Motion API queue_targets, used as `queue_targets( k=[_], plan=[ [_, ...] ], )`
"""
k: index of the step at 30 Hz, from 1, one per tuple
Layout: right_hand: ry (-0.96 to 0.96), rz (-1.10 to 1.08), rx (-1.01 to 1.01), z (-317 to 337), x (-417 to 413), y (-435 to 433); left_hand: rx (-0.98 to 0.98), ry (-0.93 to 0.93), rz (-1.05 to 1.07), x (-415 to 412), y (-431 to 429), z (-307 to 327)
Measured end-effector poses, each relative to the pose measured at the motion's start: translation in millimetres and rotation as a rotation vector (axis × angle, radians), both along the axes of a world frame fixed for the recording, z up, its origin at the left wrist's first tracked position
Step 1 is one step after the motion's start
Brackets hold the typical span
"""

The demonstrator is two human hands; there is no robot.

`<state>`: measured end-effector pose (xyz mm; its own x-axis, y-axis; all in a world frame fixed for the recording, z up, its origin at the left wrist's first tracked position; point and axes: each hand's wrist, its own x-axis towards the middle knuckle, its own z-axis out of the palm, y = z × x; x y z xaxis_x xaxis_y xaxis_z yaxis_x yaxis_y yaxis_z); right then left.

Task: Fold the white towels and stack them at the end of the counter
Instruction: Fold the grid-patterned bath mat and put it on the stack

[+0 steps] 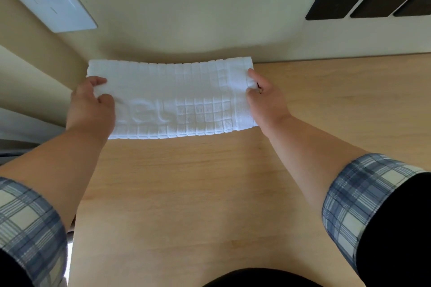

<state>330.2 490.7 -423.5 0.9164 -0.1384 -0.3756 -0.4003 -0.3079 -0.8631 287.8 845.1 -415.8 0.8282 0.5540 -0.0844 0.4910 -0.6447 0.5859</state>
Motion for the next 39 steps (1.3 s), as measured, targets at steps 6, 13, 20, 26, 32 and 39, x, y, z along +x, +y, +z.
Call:
queue_targets(
  k=[6,13,20,26,32,39],
  plan=[
    [0.091,0.055,-0.064,-10,1,-4,-0.041,0.178,0.015,5,2,-7],
    [0.111,-0.015,0.024,-6,13,2,-0.001,0.325,0.11,11,16,-14],
    [0.194,0.123,0.025,1,4,5,-0.08,0.24,0.129,6,20,-16],
    [0.09,0.038,0.11,-3,0,9,-0.15,0.242,0.183,7,29,-18],
    [0.159,-0.004,-0.026,-4,-4,13,-0.17,0.247,0.132,6,31,-23],
    [0.098,-0.103,-0.06,-1,-4,14,-0.102,0.172,0.103,9,17,-26]
  ],
)
